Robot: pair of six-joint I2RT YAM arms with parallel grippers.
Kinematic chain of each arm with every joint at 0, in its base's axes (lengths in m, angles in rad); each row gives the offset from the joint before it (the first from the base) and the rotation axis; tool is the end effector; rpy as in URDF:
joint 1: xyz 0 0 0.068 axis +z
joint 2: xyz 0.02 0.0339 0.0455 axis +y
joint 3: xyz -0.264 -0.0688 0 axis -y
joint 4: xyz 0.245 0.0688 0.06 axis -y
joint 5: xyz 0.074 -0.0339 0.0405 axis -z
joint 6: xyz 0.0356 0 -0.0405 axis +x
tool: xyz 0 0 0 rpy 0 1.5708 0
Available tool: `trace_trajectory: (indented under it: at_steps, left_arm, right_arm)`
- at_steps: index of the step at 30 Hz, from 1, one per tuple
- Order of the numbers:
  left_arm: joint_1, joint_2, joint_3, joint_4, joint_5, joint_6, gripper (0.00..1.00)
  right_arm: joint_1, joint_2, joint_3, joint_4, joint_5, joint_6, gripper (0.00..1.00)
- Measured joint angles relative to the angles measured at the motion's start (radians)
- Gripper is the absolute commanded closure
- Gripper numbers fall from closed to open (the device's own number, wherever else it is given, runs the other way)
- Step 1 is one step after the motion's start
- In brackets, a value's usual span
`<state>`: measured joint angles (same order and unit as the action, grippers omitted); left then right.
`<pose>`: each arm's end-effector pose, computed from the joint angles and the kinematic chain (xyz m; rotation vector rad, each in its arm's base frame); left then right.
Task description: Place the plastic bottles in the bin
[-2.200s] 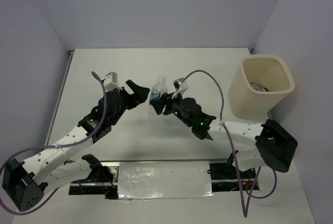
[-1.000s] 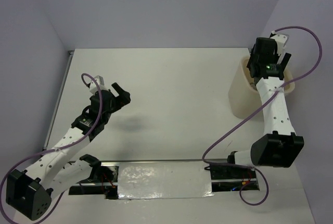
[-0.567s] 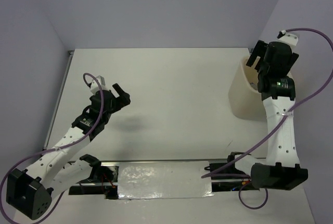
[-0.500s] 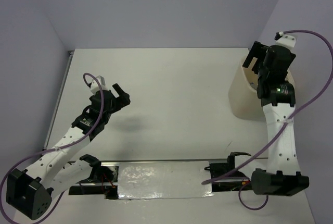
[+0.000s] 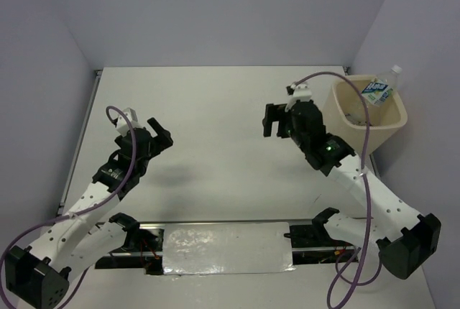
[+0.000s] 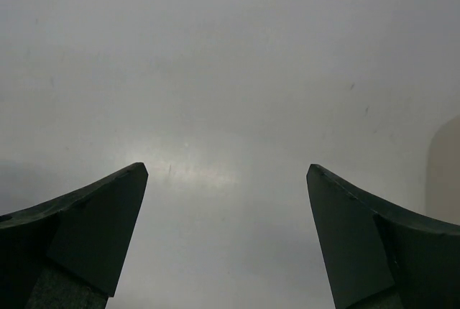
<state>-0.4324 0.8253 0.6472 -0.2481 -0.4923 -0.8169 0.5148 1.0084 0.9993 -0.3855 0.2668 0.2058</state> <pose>0.1783 -0.0638 0.2796 -0.6765 1.8379 -0.3344 0.2003 0.1025 0.3530 -0.1276 1.9526 0.2134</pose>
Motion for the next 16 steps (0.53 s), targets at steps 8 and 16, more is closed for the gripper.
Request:
trace_trajectory:
  at_steps: [8,16]
  left_arm:
    - [0.000,-0.047,-0.067,-0.019,-0.029,-0.006,0.01]
    - [0.000,-0.058,-0.077,-0.037,-0.042,-0.025,0.01]
  right_arm:
    - [0.074,-0.003,-0.304,0.186,0.033,0.134,0.00]
    - [0.075,-0.138,-0.399,0.363,0.071,0.188,0.00]
